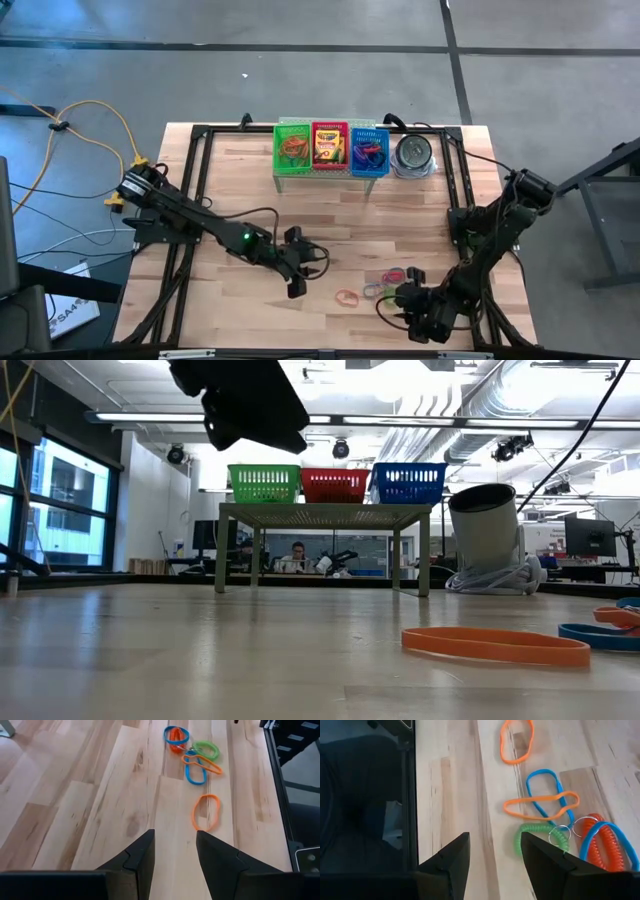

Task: Pick & Place Office Desk Supplies
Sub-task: Put the right blue rubber band into the green bin on the shelf

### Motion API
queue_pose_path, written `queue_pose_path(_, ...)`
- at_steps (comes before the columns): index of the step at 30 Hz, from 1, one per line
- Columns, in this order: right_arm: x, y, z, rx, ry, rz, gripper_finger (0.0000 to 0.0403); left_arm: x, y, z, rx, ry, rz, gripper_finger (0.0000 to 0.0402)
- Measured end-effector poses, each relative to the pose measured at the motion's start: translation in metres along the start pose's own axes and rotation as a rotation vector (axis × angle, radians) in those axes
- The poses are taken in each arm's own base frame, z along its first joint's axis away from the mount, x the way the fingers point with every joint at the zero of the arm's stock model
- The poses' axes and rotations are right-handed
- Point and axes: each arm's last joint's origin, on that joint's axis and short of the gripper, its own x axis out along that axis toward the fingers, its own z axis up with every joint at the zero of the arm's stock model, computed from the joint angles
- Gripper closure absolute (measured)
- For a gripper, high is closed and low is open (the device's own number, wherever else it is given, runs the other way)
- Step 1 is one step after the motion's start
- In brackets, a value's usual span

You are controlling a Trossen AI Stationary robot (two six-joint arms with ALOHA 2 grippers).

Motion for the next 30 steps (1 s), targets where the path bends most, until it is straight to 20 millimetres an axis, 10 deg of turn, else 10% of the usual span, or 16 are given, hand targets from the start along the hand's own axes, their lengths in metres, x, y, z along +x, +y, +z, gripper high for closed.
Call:
queue_pose_path(11, 0.013, -0.039, -0.013, 0.143, -0.005, -0.259, 0.0237, -0.003, -0.010, -0.005, 0.021, 0.008, -0.029, 0.0261)
queue_pose_path(30, 0.031, -0.054, -0.022, 0.050, -0.110, -0.230, 0.0237, -0.005, -0.015, -0.007, 0.080, -0.005, -0.048, 0.0261)
